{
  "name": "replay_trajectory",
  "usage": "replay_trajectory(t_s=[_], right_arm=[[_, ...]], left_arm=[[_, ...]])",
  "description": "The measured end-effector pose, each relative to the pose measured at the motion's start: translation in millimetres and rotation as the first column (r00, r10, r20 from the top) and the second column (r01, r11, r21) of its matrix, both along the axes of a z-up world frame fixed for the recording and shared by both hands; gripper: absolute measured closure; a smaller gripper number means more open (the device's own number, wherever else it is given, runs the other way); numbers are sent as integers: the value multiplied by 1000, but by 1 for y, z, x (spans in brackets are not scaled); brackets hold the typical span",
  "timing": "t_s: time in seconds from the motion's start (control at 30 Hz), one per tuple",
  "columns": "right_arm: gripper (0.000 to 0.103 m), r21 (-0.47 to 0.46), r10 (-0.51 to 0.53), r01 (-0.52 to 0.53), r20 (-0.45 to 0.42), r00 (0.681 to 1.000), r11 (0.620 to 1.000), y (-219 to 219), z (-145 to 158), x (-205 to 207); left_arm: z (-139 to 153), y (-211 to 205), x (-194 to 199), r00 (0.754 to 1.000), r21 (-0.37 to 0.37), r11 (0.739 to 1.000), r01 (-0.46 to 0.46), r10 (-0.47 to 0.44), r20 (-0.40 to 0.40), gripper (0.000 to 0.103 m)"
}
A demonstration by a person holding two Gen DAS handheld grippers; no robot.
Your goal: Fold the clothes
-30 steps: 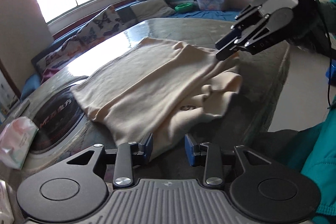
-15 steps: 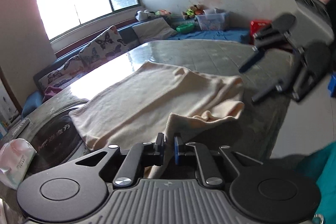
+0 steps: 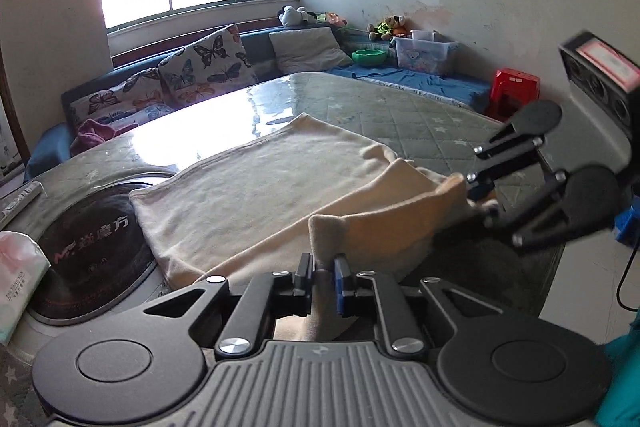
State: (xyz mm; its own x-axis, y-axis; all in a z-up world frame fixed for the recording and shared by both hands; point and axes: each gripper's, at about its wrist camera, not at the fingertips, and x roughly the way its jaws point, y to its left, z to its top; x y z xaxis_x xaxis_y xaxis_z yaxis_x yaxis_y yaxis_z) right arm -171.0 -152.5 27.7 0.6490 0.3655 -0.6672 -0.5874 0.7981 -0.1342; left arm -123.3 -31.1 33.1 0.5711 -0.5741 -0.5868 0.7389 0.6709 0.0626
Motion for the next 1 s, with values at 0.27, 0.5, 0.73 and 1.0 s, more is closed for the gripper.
replay_trajectory(t_s=[0.27, 0.5, 0.73, 1.0], right_arm=[[90, 137, -28, 40, -89, 996, 990, -17, 19, 22], [93, 157, -51, 62, -70, 996, 986, -17, 25, 24], [94, 160, -45, 47, -19, 999, 986, -14, 32, 2], [94, 170, 5, -2, -14, 1000, 985, -19, 69, -57]], left_arm=[[-13, 10, -23, 999, 77, 997, 24, -28, 44, 63], [-25, 15, -25, 994, 166, 986, 31, -47, 99, 78], [-7, 27, -38, 991, 99, 994, 47, -59, 123, 94], [28, 44, -84, 992, 9, 996, 85, -86, 91, 95]])
